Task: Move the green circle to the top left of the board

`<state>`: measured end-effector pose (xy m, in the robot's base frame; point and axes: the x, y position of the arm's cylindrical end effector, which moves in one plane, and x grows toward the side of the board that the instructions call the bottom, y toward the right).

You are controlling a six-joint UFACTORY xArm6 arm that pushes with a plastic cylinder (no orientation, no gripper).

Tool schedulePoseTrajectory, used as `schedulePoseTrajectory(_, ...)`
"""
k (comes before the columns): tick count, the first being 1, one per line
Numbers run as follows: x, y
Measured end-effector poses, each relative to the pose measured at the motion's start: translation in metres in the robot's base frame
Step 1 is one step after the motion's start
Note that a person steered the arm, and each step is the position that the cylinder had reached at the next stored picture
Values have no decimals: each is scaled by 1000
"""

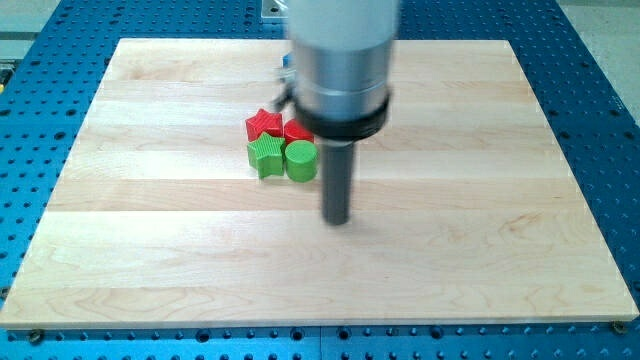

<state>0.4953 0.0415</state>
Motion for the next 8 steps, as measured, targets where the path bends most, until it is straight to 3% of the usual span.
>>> schedulePoseTrajectory(1, -29, -32)
schedulePoseTrajectory(2, -42, -107)
schedulePoseTrajectory(3, -40, -103)
schedulePoseTrajectory(5, -84, -24)
schedulePoseTrajectory(7, -68, -140)
schedulePoseTrajectory(8, -106, -195)
